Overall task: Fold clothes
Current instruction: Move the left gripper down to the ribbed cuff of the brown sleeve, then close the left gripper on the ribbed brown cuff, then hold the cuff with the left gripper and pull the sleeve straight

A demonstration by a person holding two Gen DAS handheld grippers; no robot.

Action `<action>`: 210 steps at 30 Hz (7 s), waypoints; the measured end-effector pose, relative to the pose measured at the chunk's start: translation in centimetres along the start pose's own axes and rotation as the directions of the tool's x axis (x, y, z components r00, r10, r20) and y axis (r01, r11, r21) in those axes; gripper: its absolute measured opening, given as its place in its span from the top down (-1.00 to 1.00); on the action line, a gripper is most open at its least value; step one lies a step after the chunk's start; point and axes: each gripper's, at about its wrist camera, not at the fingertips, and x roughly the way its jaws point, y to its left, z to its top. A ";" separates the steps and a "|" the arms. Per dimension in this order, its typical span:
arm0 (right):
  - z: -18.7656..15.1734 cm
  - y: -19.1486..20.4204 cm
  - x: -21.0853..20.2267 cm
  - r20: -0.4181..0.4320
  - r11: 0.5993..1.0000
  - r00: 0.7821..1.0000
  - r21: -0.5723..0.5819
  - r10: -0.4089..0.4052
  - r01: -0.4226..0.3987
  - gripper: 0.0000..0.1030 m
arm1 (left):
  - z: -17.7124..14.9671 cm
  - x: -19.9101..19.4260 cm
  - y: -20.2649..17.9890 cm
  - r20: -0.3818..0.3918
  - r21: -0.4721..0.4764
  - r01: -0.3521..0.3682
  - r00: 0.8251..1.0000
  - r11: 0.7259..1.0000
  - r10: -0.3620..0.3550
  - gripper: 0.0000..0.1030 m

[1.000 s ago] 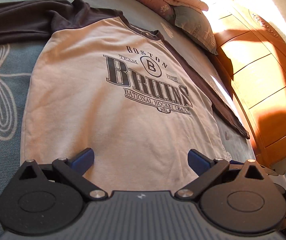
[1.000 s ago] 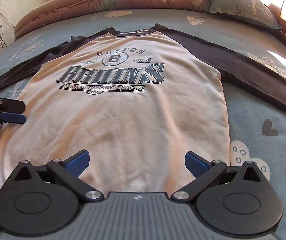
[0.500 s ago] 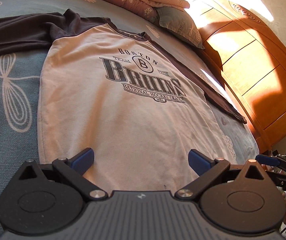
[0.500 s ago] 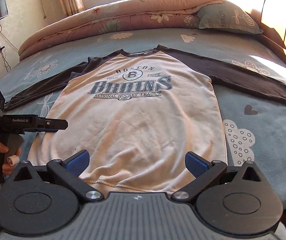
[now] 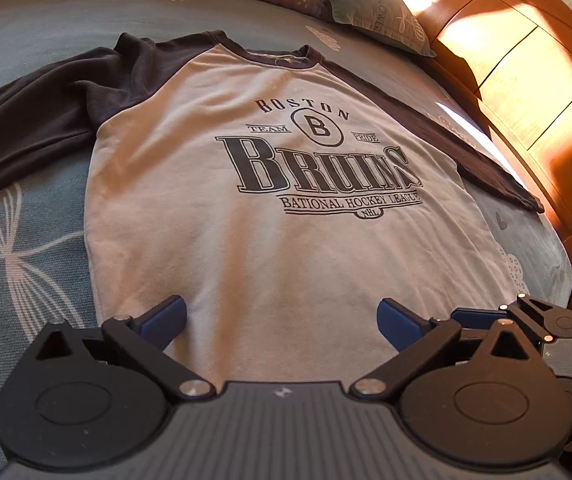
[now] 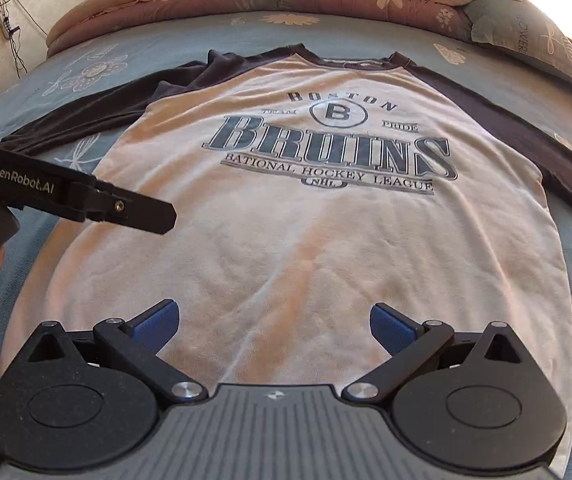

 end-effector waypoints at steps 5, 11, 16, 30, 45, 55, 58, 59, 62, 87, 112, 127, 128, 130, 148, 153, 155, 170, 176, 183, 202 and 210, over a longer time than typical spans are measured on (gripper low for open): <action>-1.1 0.2 -0.1 0.043 1.000 0.999 -0.003 -0.024 0.024 -1.00 | -0.3 0.1 -0.5 0.001 0.046 -0.018 1.000 0.999 0.018 -0.98; -1.1 0.1 -0.1 0.052 1.000 0.998 -0.011 -0.021 0.022 -1.00 | -0.6 -0.1 -0.6 -0.002 0.083 -0.024 1.000 0.996 0.024 -0.98; -1.6 0.0 -0.3 0.080 1.000 0.997 -0.024 -0.012 0.014 -1.00 | -1.9 -0.9 -0.8 -0.028 0.133 -0.049 0.998 0.990 0.053 -0.98; -4.3 -1.0 -0.7 0.266 0.997 0.963 -0.080 0.035 -0.014 -1.00 | 1.0 -2.2 0.0 0.005 0.122 0.045 0.999 0.992 -0.046 -0.96; -4.4 -1.7 -0.5 0.280 0.991 0.955 -0.119 0.095 -0.064 -1.00 | 5.6 -6.2 9.4 -0.012 0.144 0.038 0.999 0.989 -0.036 -0.95; -4.2 -1.8 -0.2 0.282 0.990 0.954 -0.119 0.107 -0.075 -1.00 | 10.8 -8.8 28.1 0.139 -0.229 -0.122 0.978 0.966 0.156 -0.82; -4.2 -1.8 -0.2 0.283 0.990 0.953 -0.118 0.106 -0.075 -1.00 | 10.6 -7.9 31.0 0.139 -0.286 -0.116 0.977 0.951 0.161 -0.75; -4.2 -1.7 -0.2 0.283 0.990 0.953 -0.118 0.106 -0.075 -1.00 | 10.5 -7.7 31.4 0.143 -0.291 -0.102 0.979 0.951 0.148 -0.75; -4.2 -1.7 -0.2 0.284 0.990 0.953 -0.117 0.105 -0.074 -1.00 | 10.3 -6.9 32.4 0.135 -0.290 -0.083 0.983 0.954 0.126 -0.75; -4.2 -1.6 -0.1 0.290 0.991 0.951 -0.114 0.105 -0.075 -1.00 | 9.3 -8.3 34.8 0.060 -0.299 -0.022 0.997 0.954 0.042 -0.73; -4.5 -1.5 -0.3 0.298 0.992 0.950 -0.113 0.093 -0.061 -1.00 | -2.5 -15.3 41.9 0.345 -0.679 0.195 0.936 0.708 0.073 -0.74; -4.5 -1.4 -0.3 0.302 0.992 0.949 -0.110 0.087 -0.056 -1.00 | -0.2 -14.3 40.3 0.210 -0.656 -0.006 0.959 0.754 0.191 0.71; -4.5 -1.4 -0.3 0.303 0.992 0.949 -0.110 0.087 -0.056 -1.00 | -0.1 -14.4 40.3 0.204 -0.664 -0.018 0.958 0.748 0.204 0.73; -4.6 -1.4 -0.3 0.303 0.992 0.949 -0.110 0.087 -0.056 -1.00 | -0.1 -15.0 40.0 0.208 -0.663 -0.035 0.951 0.748 0.229 0.75; -4.6 -1.5 -0.3 0.305 0.993 0.948 -0.108 0.086 -0.055 -1.00 | -3.5 -19.1 41.4 0.249 -0.720 -0.049 0.913 0.693 0.324 0.73; -4.6 -1.5 -0.3 0.306 0.993 0.948 -0.108 0.084 -0.053 -1.00 | -4.1 -20.3 41.2 0.249 -0.751 -0.048 0.903 0.658 0.350 0.26; -4.6 -1.5 -0.3 0.307 0.993 0.948 -0.108 0.084 -0.053 -1.00 | -5.2 -20.7 40.8 0.261 -0.761 -0.022 0.905 0.649 0.336 0.20; -4.7 -1.5 -0.4 0.311 0.993 0.947 -0.107 0.077 -0.046 -1.00 | -12.2 -20.0 39.2 0.370 -0.835 0.217 0.902 0.505 0.224 -0.14; -4.7 -1.4 -0.4 0.312 0.993 0.947 -0.107 0.075 -0.044 -1.00 | -10.7 -18.8 39.5 0.399 -0.815 0.206 0.877 0.541 0.269 0.10; -4.8 -1.4 -0.4 0.314 0.994 0.947 -0.105 0.073 -0.042 -1.00 | -10.4 -20.2 39.3 0.313 -0.838 0.052 0.862 0.543 0.400 0.89; -4.8 -1.4 -0.4 0.314 0.994 0.947 -0.104 0.073 -0.042 -1.00 | -11.4 -18.9 38.9 0.363 -0.876 0.224 0.889 0.426 0.278 0.20; -4.8 -1.5 -0.4 0.315 0.994 0.946 -0.102 0.072 -0.042 -1.00 | -13.8 -18.6 37.7 0.409 -0.872 0.301 0.880 0.386 0.239 0.10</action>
